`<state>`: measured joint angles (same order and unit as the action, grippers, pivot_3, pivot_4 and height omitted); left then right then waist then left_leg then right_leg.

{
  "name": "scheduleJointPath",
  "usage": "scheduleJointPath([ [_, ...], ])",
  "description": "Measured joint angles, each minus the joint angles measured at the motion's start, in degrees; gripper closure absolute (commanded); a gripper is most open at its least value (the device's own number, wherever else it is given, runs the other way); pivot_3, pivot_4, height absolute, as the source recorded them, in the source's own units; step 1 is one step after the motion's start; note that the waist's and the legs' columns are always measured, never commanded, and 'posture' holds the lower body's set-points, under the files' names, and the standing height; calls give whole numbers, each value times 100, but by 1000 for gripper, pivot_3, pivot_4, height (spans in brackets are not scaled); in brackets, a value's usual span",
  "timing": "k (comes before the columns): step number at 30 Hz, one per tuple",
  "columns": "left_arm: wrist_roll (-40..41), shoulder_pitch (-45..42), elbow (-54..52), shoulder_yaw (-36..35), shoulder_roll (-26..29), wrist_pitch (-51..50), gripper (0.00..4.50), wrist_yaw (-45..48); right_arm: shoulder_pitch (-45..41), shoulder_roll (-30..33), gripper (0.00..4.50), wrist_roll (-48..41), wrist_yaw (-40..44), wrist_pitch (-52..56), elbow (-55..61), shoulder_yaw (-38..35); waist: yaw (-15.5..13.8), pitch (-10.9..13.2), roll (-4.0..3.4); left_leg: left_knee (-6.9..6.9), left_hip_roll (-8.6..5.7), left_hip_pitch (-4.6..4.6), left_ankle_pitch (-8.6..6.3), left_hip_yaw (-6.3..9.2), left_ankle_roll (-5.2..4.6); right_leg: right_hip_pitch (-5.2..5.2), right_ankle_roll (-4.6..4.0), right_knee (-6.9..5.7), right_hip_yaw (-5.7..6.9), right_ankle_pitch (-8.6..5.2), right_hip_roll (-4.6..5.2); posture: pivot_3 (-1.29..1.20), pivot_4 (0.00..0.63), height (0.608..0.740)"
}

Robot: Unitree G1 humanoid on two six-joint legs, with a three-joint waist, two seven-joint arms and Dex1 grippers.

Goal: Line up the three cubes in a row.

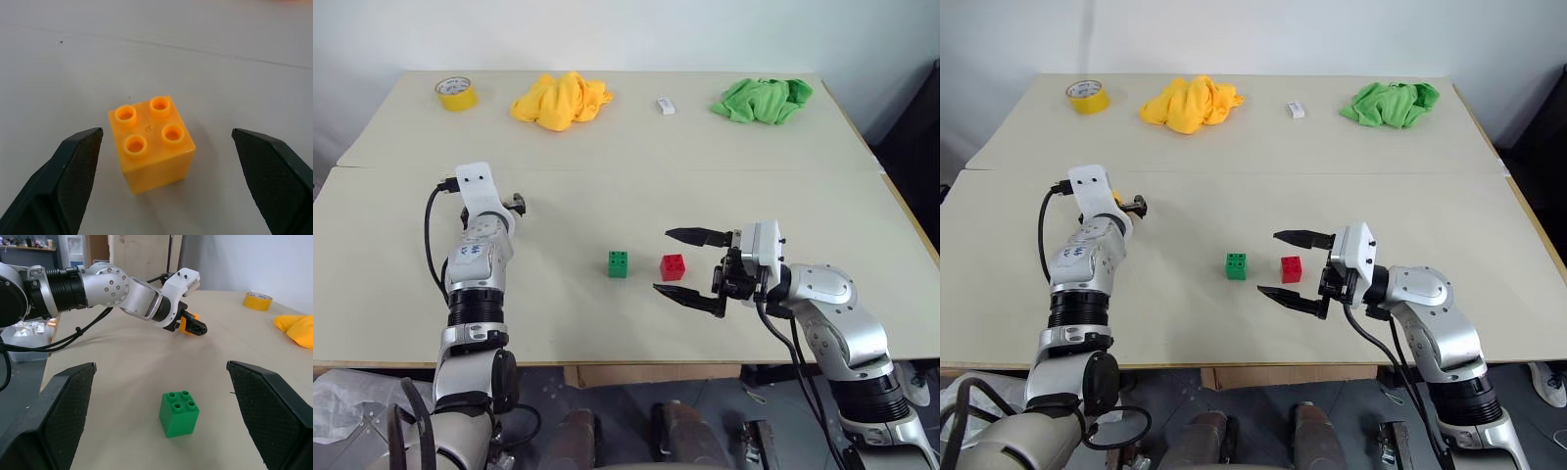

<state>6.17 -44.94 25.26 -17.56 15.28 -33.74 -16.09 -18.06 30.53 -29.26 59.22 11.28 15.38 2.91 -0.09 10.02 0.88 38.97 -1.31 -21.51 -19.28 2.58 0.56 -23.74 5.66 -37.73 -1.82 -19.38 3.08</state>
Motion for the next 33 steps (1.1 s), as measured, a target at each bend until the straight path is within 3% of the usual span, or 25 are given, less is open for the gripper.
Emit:
scheduleJointPath([
  [7, 100, 150, -119, -90, 41, -62, 2990, 218, -2, 0, 0, 34, -5, -5, 0, 0, -2, 0, 0, 0, 0, 0, 0, 0, 0, 0, 0, 0, 0, 0, 1, 0, 150, 740],
  [10, 268, 439, -354, -46, 214, 103, 3025, 849, 2, 1, 0, 59, -43, -7, 1, -3, 14, 0, 0, -1, 1, 0, 1, 0, 1, 0, 0, 0, 0, 0, 0, 0, 150, 740],
  [13, 551, 897, -742, 87, 608, 676, 3025, 2102, 83, 9, 0, 86, -106, -6, 24, -32, 17, 0, -1, -2, 2, 0, 1, 1, 3, -1, -1, 5, 1, 0, 0, 0, 150, 740],
  [19, 1908, 1731, -1678, 62, 2318, 1674, 3025, 6303, 403, 114, 0, 90, -210, 6, 230, -156, 30, 4, -14, -10, 4, 5, 0, 2, 5, 9, -5, 31, 1, -2, 7, 0, 150, 740],
  [21, 1996, 1900, -1736, 324, 2674, 2053, 3025, 7442, 384, 130, 0, 89, -224, 9, 248, -159, 7, 4, -23, -12, 0, 18, 0, 6, 2, 26, -5, 35, 5, -3, 12, 0, 150, 740],
  [24, 1620, 1921, -1280, 1105, 3089, 2749, 3025, 8779, 309, 174, 0, 89, -196, 13, 238, -154, -4, 5, -25, -18, -8, 20, 3, 10, -6, 30, -5, 37, 7, -2, 20, 0, 150, 740],
  [27, 1334, 1540, -397, 1705, 3034, 3337, 3025, 9763, 169, 246, 0, 85, -137, 22, 211, -159, 1, 6, -24, -20, -8, 16, 4, 13, -8, 23, -5, 33, 12, -3, 18, 0, 150, 740],
  [33, 557, 222, 1697, 2098, 2711, 4746, 3025, 10046, 233, 541, 0, 20, 19, 159, 229, -237, 12, 6, -23, -13, -12, 5, -2, 5, -22, 12, -3, 28, 12, -2, 14, 0, 150, 740],
])
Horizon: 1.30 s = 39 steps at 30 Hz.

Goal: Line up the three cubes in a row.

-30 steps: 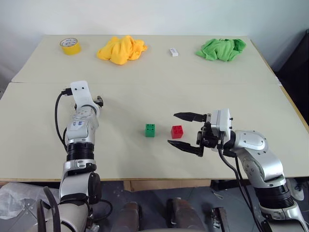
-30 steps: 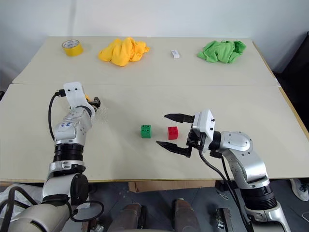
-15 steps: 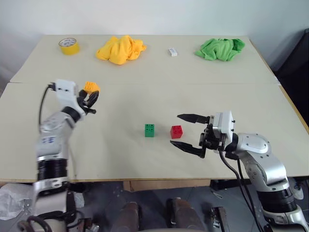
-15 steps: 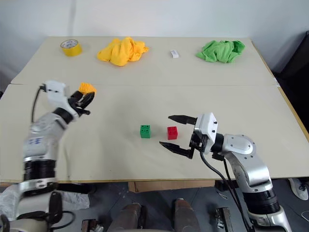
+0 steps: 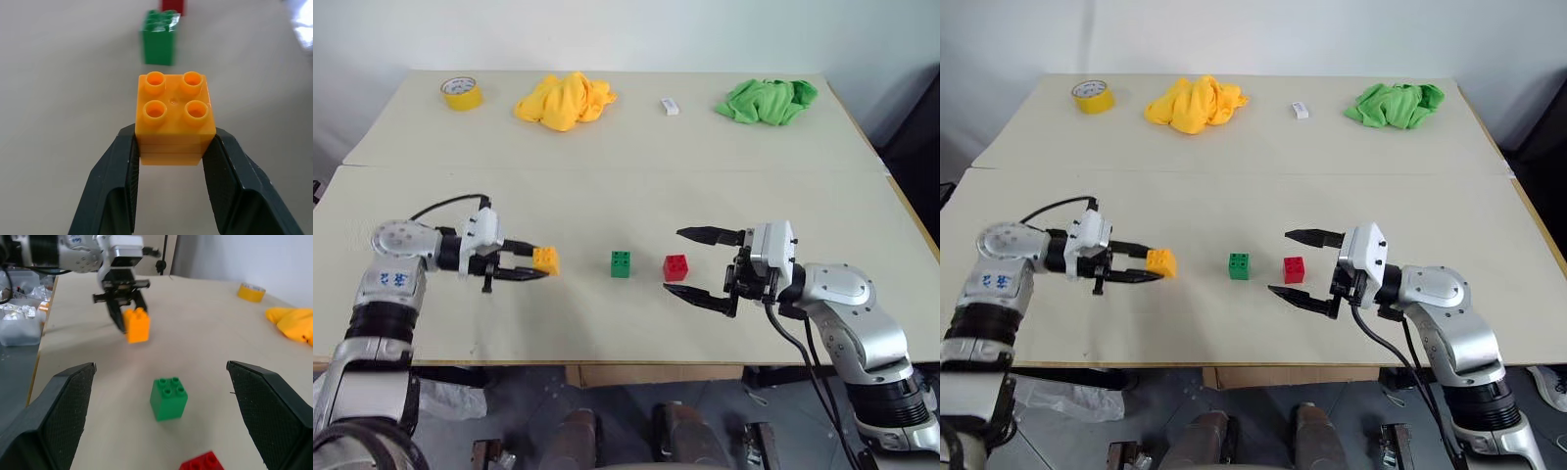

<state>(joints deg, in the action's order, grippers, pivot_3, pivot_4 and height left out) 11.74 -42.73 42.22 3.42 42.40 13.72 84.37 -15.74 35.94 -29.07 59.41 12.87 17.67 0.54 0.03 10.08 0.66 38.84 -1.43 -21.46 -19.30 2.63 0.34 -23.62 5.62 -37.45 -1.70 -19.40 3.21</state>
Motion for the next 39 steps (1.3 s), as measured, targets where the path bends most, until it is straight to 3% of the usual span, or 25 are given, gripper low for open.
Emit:
scheduleJointPath([
  [10, -766, -903, 1950, 345, -429, 1291, 3025, 80, 172, 158, 0, -62, -40, 119, 97, -140, -6, 2, 4, 20, -1, -7, -5, -7, -12, -5, 4, -15, -2, 1, 2, 0, 150, 740],
  [20, -1042, -1331, 2609, 347, -632, 1444, 3025, 151, 373, 200, 0, -116, -135, 230, 335, -254, -108, 2, 4, 23, -17, -6, 2, -6, -21, -5, 11, -19, -3, 5, 13, 0, 150, 740],
  [29, -920, -1182, 2379, 21, -586, 1446, 305, 160, 411, 201, 0, -127, -108, 235, 345, -302, -84, 3, 6, 19, -13, -10, 2, -5, -20, -8, 10, -21, -4, 5, 12, 0, 150, 740],
  [39, 542, 763, -530, -1009, 681, -526, 305, 161, 76, 273, 0, -181, 560, -292, -610, -576, 78, 4, 5, 6, -4, -8, 2, -4, -18, -6, 10, -24, -9, 5, 12, 0, 150, 740],
])
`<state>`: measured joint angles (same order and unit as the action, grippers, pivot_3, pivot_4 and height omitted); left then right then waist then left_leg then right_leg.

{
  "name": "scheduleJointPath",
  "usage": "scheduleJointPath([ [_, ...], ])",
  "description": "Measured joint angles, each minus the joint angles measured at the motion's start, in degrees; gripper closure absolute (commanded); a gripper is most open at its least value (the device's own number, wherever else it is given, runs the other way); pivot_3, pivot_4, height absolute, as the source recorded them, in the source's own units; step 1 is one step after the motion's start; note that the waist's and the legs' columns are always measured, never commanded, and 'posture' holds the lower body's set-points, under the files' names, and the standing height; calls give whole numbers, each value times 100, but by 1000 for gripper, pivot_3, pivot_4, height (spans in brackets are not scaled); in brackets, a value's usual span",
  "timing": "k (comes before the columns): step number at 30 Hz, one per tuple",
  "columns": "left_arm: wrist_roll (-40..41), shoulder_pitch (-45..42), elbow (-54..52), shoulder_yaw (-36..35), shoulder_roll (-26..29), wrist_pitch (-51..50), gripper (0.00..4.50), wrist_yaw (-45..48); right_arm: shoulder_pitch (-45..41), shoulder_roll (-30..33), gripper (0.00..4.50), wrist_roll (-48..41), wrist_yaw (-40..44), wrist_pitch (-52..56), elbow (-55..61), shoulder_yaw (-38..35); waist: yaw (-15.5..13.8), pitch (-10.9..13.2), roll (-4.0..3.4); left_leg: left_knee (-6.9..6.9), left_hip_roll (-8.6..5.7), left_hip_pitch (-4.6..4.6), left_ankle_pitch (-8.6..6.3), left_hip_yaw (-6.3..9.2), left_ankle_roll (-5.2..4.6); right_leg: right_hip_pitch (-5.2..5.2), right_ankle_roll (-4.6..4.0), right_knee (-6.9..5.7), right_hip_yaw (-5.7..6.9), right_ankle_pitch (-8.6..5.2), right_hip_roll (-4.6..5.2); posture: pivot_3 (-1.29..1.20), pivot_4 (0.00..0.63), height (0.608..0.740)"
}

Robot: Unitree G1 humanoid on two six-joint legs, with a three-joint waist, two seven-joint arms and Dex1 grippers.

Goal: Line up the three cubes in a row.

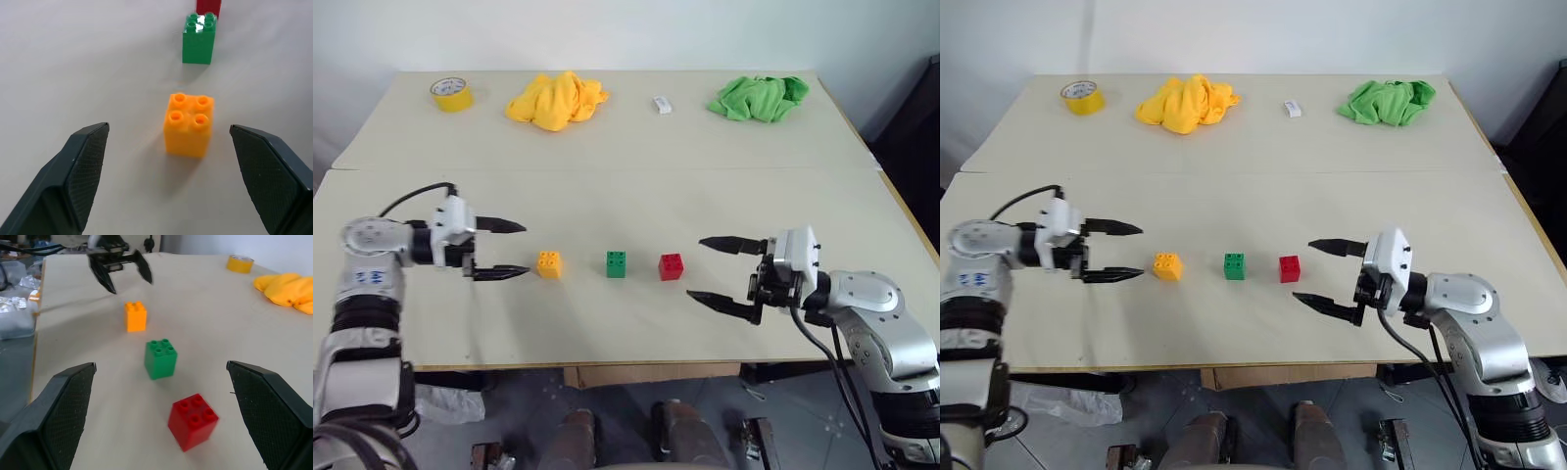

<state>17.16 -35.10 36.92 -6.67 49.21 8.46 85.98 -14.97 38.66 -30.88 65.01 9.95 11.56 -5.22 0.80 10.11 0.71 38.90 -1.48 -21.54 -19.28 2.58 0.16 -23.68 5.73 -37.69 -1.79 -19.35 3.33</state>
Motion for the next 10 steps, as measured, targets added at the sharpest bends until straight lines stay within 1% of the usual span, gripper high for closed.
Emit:
scheduleJointPath([
  [5, 64, 413, -404, -66, 95, -150, 305, -37, -212, 357, 0, 147, 799, -399, -703, 52, -95, 1, -1, 8, -6, 0, -1, 2, -4, 4, 0, 18, 3, 0, 7, 0, 150, 740],
  [7, 76, 477, -618, -110, 93, -225, 305, -128, -418, 497, 0, 273, 1116, -613, -1101, 66, -91, 1, -1, 9, -6, 1, -2, 1, -5, 6, 0, 19, 2, 0, 7, 0, 150, 740],
  [10, 161, 633, -972, -193, 97, -374, 305, -218, -664, 546, 0, 461, 1347, -875, -1603, 107, -62, 1, -1, 1, -5, 4, -1, 0, -4, 3, 0, 18, 1, 0, 6, 0, 150, 740],
])
